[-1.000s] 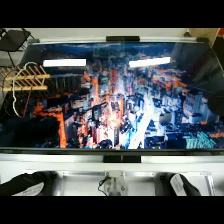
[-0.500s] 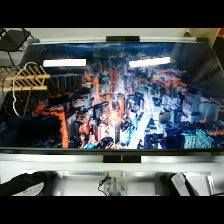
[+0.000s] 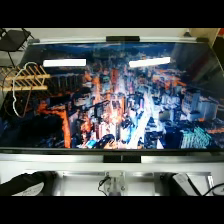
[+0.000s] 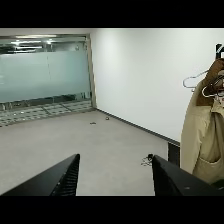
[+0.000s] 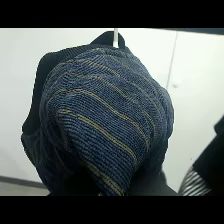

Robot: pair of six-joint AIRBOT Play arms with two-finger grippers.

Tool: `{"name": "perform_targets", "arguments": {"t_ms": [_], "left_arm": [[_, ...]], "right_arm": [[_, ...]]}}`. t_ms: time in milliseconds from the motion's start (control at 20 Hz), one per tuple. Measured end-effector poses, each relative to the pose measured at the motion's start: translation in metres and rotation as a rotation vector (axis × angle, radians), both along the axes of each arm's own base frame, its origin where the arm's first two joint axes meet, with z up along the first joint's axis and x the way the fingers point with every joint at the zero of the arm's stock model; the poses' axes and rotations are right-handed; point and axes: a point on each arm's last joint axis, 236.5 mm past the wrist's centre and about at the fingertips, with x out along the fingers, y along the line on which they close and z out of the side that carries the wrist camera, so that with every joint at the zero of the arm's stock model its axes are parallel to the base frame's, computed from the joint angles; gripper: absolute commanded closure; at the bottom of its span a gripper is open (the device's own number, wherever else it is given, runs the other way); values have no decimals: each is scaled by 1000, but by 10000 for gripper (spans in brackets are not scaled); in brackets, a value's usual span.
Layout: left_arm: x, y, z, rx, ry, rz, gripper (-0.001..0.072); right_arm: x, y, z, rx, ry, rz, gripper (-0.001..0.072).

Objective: Fold the shirts.

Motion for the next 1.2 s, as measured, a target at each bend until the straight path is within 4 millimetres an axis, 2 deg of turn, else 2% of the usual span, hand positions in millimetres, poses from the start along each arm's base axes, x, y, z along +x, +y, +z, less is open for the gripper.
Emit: {"name": "perform_targets", "arguments": {"t_ms": [100, 200, 250, 550, 750, 950, 1200], "left_arm": [[0, 0, 0, 1, 2, 0, 173], [0, 0, -1, 1, 2, -1, 251], [0, 0, -1, 2, 4, -1, 259], [1, -3, -8, 19, 28, -9, 258], [1, -4, -9, 23, 34, -11, 258], [1, -4, -10, 24, 36, -11, 258], [2, -4, -11, 25, 38, -11, 258]], "right_arm": [[-17, -11, -3, 5, -29, -30, 623], [-38, -19, -5, 10, -45, -68, 623], [-49, -22, -6, 12, -59, -85, 623], [-116, -29, -14, 39, -107, -209, 622], [-150, -29, -27, 91, -123, -280, 621], [-162, -31, -43, 152, -110, -304, 621], [-166, -31, -53, 192, -104, -309, 620]]}}
